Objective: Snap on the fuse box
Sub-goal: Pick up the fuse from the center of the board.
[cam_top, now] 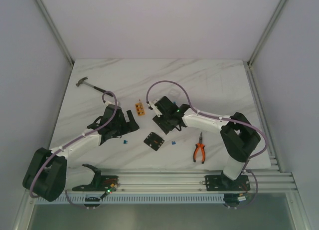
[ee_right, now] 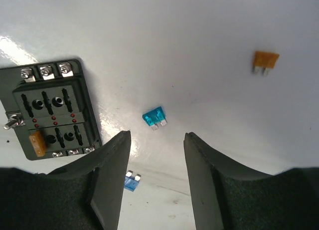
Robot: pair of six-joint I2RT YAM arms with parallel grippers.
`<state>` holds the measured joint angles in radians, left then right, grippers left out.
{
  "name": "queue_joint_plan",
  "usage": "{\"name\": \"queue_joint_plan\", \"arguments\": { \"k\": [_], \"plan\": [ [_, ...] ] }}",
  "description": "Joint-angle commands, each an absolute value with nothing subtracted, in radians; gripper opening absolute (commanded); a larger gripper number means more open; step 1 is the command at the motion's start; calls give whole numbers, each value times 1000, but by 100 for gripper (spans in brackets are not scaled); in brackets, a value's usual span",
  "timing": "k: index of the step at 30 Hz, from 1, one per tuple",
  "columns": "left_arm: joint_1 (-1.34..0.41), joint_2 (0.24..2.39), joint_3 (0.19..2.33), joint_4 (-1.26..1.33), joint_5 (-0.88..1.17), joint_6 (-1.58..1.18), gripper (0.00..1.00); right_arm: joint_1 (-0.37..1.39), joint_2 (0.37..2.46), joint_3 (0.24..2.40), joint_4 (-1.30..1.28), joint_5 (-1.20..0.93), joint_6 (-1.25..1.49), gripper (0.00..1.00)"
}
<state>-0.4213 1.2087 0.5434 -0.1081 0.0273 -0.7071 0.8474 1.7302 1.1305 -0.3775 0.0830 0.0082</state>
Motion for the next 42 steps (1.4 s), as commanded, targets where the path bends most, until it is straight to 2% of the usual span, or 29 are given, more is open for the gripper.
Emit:
{"name": "queue_joint_plan", "arguments": {
  "k": [1,21,42],
  "plan": [
    [-426,1182,547,-93,52,-714,98,837,1776,1201,-455,-2,-157,51],
    [-425,1130,516,-95,3,-739,100,827,1939,1338,-555,-39,-255,45],
    [-426,1138,527,-95,41,-714,100,816,2008,1333,-595,-80,-280,32]
  ]
}}
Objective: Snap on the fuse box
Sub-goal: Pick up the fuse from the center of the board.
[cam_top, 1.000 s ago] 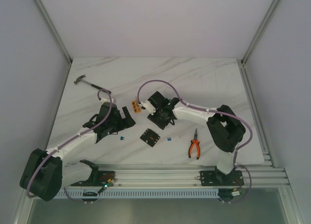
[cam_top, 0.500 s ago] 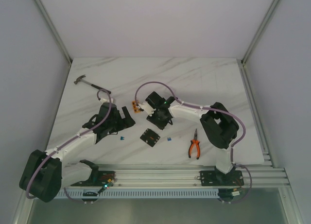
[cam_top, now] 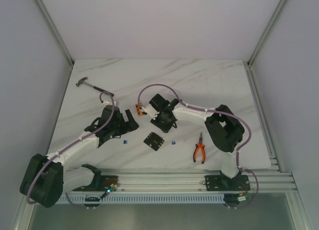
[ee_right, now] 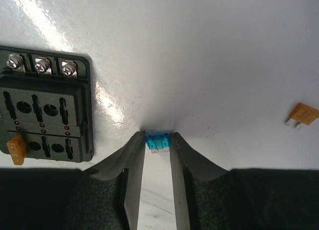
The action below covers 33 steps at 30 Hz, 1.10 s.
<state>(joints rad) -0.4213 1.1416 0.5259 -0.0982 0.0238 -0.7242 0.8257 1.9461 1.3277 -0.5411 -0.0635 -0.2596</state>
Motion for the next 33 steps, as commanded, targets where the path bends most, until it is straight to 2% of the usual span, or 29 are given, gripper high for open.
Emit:
{"name": "queue_joint_plan", "arguments": {
  "k": [1,8,22,28,33],
  "plan": [
    [-426,1135,526,-95,44,-714,100,812,2013,1333,-596,-80,-276,31],
    [-446,1107,525,-66,58,-698,99,793,1971,1329,-563,-68,-200,19],
    [-591,989,402,368,-35,-703,96,788,1676,1197,-318,66,323,17],
    [-676,1009,353,594,-76,-656,88,790,1509,1104,-164,99,505,17],
    [-757,1053,362,716,-106,-581,77,794,1417,1040,-84,131,603,17]
  ]
}}
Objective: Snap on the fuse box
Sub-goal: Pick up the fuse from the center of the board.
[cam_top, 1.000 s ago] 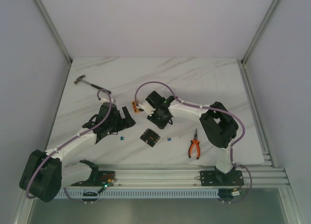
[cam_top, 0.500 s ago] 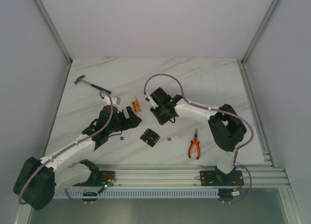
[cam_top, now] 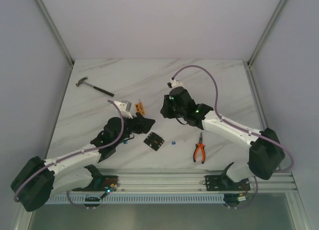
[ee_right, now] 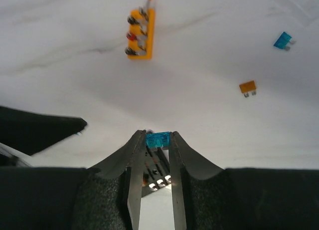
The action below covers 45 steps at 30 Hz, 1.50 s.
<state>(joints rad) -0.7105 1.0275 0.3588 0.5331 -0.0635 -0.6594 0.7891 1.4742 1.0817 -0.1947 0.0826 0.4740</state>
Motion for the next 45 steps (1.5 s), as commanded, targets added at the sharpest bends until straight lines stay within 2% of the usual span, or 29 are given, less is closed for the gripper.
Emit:
{"name": "queue_joint_plan", "arguments": {
  "k": [1,10,22,28,33,41,45],
  "plan": [
    [-770,1064,364,742,-107,-567,74,796,1395,1026,-66,135,619,17],
    [-813,1172,422,856,-102,-485,54,811,1305,951,20,123,688,18],
    [-819,1249,482,905,-78,-456,45,816,1276,914,51,118,719,19],
    [-821,1261,485,918,-74,-450,34,819,1276,904,64,113,733,19],
    [-824,1258,484,921,-72,-445,19,820,1273,896,71,110,741,20],
    [-824,1253,480,921,-69,-439,2,819,1261,885,88,108,750,21],
    [-824,1248,478,919,-77,-440,0,819,1255,880,98,106,758,20]
  ]
}}
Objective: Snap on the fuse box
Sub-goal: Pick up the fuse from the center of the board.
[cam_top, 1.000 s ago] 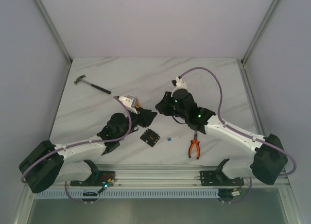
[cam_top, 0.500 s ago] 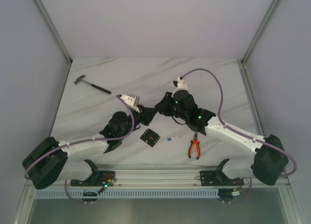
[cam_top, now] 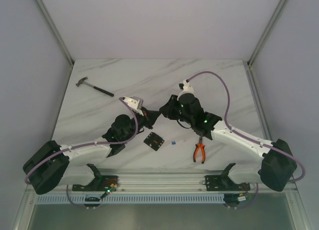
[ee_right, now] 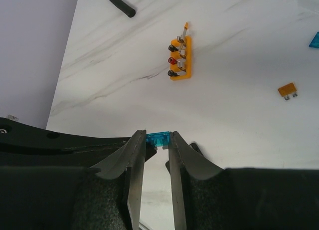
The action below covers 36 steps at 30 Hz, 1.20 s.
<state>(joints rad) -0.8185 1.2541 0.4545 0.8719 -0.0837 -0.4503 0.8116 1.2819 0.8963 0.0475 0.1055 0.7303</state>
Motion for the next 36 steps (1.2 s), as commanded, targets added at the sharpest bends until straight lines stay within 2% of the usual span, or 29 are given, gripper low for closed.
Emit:
{"name": "queue_joint_plan", "arguments": {
  "k": [1,3,5,8,11,20,24,26,31,34,36],
  "plan": [
    [-824,1249,480,918,-71,-440,2,819,1253,877,104,108,761,20],
    [-825,1252,484,917,-58,-442,20,819,1253,876,106,108,761,19],
    [-824,1257,483,923,-48,-443,27,819,1254,877,110,100,764,19],
    [-824,1266,486,925,-53,-445,29,819,1252,874,122,88,768,19],
    [-824,1272,488,928,-53,-445,26,819,1252,872,122,91,769,19],
    [-824,1262,486,924,-63,-436,4,819,1253,868,128,84,769,19],
    [-824,1252,482,915,-74,-424,0,819,1250,866,134,80,766,21],
    [-824,1245,481,912,-80,-419,0,819,1245,864,142,73,761,26],
    [-813,1220,492,855,-61,-355,0,811,1211,871,152,57,665,46],
    [-773,1200,496,804,13,-324,0,791,1180,899,131,-24,474,54],
    [-726,1190,502,783,98,-313,0,779,1160,928,78,-63,329,56]
  ]
}}
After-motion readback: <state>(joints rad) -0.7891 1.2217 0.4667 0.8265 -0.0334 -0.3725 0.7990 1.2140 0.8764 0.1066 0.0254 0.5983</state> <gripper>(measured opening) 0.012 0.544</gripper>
